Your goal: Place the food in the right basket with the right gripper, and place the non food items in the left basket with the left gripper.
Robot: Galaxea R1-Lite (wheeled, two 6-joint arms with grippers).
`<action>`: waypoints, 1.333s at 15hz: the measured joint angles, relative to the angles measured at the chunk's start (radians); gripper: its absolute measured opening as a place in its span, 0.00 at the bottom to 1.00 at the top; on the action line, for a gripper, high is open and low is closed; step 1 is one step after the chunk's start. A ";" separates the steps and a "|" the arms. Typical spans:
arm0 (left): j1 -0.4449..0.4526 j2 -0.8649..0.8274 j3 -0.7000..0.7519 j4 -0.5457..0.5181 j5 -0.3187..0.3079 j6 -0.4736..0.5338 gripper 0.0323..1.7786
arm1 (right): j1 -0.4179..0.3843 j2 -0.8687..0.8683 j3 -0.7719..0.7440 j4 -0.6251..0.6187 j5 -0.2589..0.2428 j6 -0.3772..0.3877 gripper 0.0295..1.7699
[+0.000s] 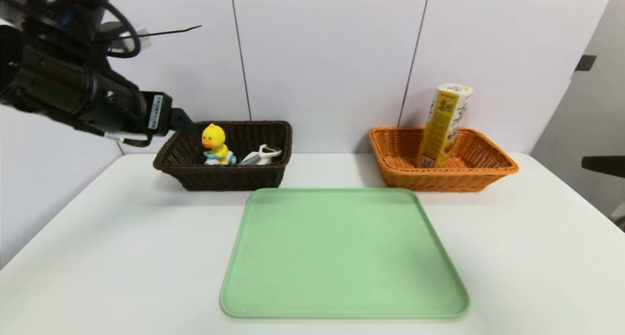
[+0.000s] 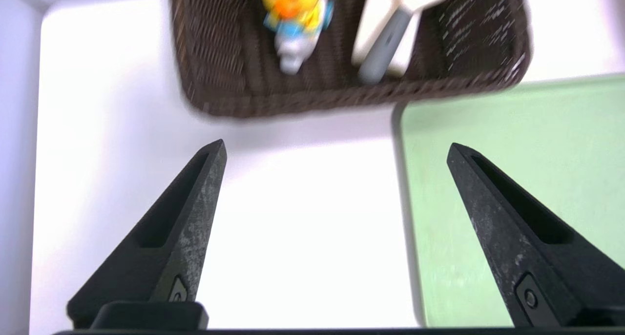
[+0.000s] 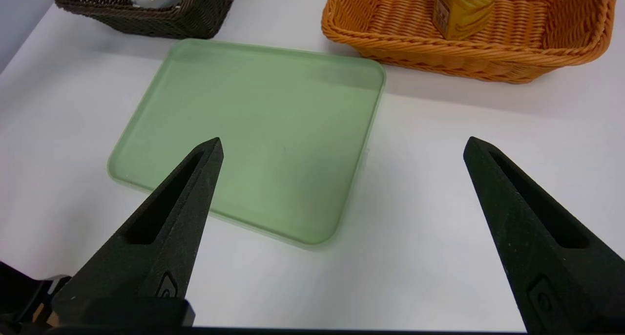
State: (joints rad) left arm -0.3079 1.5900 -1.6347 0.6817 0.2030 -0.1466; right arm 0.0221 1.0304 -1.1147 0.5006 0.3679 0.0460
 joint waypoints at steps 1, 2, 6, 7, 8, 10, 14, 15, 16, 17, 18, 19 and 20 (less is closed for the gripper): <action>0.000 -0.063 0.088 0.001 0.014 -0.026 0.91 | -0.001 -0.038 0.022 0.004 -0.003 -0.009 0.96; 0.001 -0.121 0.174 -0.006 0.021 -0.050 0.91 | -0.004 -0.078 0.044 0.008 -0.006 -0.018 0.96; 0.002 -0.383 0.483 -0.077 0.033 -0.111 0.93 | -0.017 -0.241 0.126 0.019 -0.009 -0.032 0.96; 0.001 -0.454 0.549 -0.087 0.034 -0.113 0.93 | -0.026 -0.280 0.142 0.020 -0.009 -0.032 0.96; 0.002 -0.517 0.610 -0.090 0.036 -0.111 0.94 | -0.034 -0.318 0.157 0.022 -0.009 -0.033 0.96; 0.025 -0.636 0.724 -0.094 0.049 -0.090 0.94 | -0.042 -0.388 0.177 0.026 -0.007 -0.034 0.96; 0.126 -0.837 0.877 -0.096 0.063 -0.034 0.95 | -0.043 -0.487 0.210 0.039 0.004 -0.046 0.96; 0.148 -0.880 0.904 -0.094 0.063 -0.029 0.95 | -0.042 -0.510 0.212 0.061 0.004 -0.052 0.96; 0.167 -0.923 0.929 -0.090 0.063 -0.018 0.95 | -0.042 -0.530 0.213 0.083 0.003 -0.062 0.96; 0.182 -0.960 0.947 -0.083 0.063 -0.006 0.95 | -0.042 -0.549 0.213 0.100 0.000 -0.071 0.96; 0.195 -0.993 0.963 -0.077 0.061 0.006 0.95 | -0.043 -0.565 0.213 0.116 -0.002 -0.073 0.96; 0.203 -1.016 0.977 -0.074 0.060 0.009 0.95 | -0.043 -0.577 0.213 0.122 -0.002 -0.074 0.96; 0.206 -1.035 0.988 -0.074 0.059 0.010 0.95 | -0.044 -0.586 0.215 0.125 -0.002 -0.074 0.96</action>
State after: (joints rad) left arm -0.1019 0.5551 -0.6466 0.6074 0.2621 -0.1366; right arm -0.0221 0.4440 -0.8996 0.6257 0.3655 -0.0283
